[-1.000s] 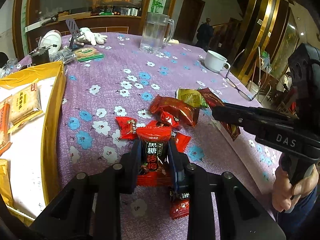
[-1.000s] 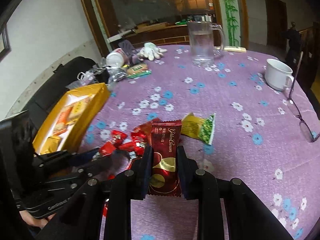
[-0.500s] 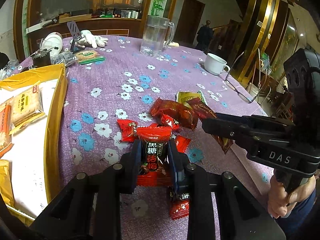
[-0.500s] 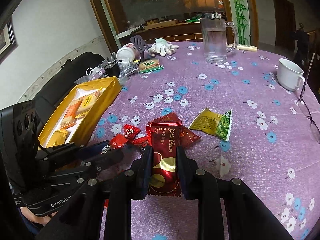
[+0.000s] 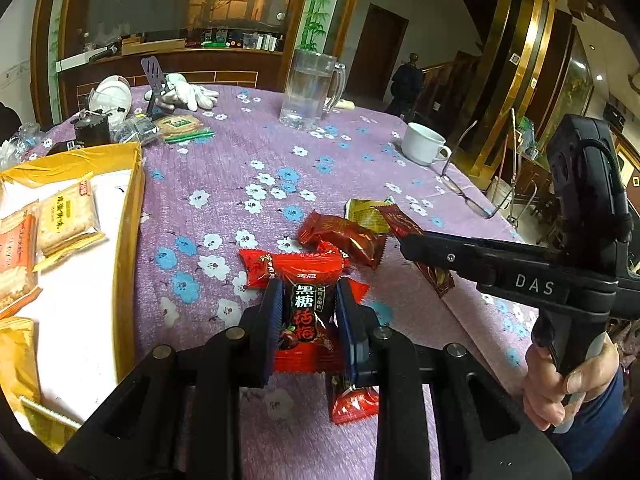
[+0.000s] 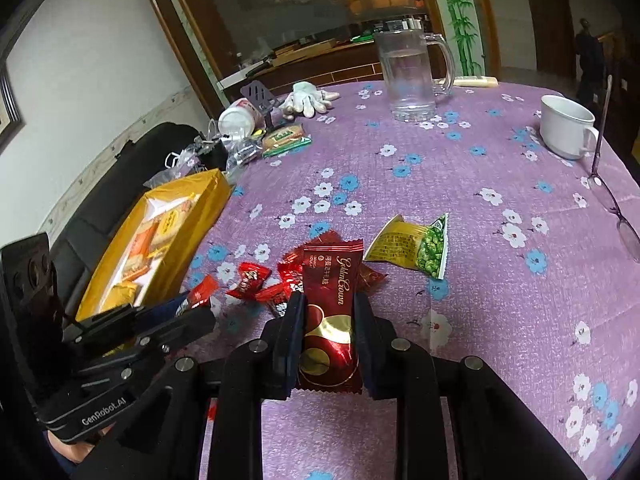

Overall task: Organize snacks
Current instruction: 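Lift and carry both red candies over the white box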

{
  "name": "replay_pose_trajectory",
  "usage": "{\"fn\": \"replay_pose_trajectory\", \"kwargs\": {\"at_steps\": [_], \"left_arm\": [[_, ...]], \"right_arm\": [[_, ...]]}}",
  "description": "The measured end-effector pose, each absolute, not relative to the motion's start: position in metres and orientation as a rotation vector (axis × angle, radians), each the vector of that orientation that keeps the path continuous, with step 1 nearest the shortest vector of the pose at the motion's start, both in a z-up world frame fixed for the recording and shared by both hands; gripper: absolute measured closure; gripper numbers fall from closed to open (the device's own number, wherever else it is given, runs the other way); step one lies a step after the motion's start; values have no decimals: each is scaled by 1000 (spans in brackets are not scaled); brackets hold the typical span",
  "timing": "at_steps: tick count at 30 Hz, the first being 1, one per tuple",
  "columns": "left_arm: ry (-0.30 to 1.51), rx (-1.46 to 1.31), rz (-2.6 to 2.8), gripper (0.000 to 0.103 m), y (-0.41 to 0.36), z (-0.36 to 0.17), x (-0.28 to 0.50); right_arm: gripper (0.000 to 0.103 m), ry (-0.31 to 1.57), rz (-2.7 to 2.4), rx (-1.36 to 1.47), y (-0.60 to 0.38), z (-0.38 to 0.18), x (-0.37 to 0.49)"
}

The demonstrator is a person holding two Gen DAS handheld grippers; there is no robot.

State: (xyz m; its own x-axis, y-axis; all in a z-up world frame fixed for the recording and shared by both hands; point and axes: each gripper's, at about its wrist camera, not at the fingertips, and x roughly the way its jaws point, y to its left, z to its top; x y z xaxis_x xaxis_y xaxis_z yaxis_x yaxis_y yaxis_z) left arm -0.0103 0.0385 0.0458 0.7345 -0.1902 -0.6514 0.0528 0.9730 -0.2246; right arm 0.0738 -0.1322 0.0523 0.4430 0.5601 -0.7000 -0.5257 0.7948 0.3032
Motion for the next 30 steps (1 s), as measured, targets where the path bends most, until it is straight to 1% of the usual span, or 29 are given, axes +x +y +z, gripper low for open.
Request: {"fn": "replay_pose_trajectory", "kwargs": {"at_steps": [10, 20, 30], "left_arm": [[695, -276, -115, 80, 71, 65, -30], [638, -342, -54, 80, 115, 77, -52], [614, -417, 73, 79, 182, 68, -79]], "right_arm": [[78, 883, 730, 69, -118, 66, 42], [78, 864, 799, 10, -73, 84, 15], [78, 876, 901, -65, -13, 89, -13]]}}
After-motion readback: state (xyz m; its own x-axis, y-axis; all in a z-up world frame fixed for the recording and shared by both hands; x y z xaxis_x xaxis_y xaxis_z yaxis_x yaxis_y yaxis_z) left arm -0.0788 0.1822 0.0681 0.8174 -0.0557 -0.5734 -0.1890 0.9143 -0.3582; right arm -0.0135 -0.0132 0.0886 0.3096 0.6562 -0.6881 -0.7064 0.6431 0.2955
